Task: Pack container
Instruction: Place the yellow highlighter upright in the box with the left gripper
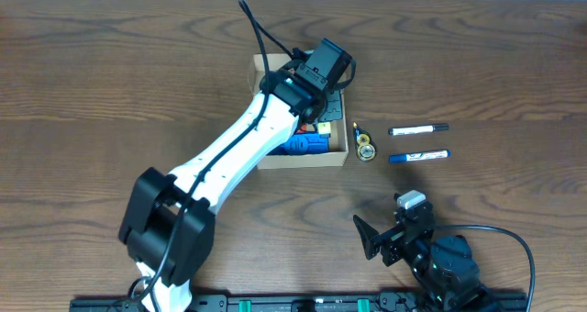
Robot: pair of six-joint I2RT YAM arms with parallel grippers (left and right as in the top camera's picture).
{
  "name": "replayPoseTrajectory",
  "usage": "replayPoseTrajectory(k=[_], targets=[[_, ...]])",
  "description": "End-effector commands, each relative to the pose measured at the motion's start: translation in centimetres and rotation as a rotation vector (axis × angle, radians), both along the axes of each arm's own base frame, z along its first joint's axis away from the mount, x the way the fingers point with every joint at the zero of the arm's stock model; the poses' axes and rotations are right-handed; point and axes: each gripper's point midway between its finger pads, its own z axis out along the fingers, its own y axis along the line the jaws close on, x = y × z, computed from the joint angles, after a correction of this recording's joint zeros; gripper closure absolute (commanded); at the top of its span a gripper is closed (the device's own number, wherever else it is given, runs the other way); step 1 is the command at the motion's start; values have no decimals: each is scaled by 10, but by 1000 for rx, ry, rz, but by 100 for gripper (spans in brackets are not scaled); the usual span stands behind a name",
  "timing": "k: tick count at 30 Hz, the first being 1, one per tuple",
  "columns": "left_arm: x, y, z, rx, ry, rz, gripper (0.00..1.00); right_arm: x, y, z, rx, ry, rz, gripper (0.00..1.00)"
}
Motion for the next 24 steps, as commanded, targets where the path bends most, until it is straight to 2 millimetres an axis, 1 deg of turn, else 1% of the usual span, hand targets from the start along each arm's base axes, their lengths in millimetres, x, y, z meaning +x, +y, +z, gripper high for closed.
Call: replayPoseTrajectory(k=[1, 6, 11, 19, 20, 21, 22, 24], targets=[[-3, -4, -15, -22, 55, 37, 94, -1, 1, 0, -13, -11, 12, 1], [-4, -9, -23, -30, 73, 38, 94, -1, 1, 0, -13, -11, 12, 1], [-11, -23, -27, -53, 91, 3, 94, -1, 1, 0, -13, -11, 12, 1], [-14, -24, -27, -49, 92, -7, 94, -1, 1, 0, -13, -11, 12, 1], [-14, -24, -27, -49, 92, -7, 91, -1, 1, 0, -12, -11, 12, 1], [-14, -25, -27, -49, 92, -7, 82, -1, 1, 0, -13, -11, 12, 1], [-14, -25, -27, -49, 92, -7, 66, -1, 1, 0, -12, -11, 12, 1], [-14, -25, -27, -48, 91, -12, 61, -1, 1, 0, -12, -11, 12, 1]])
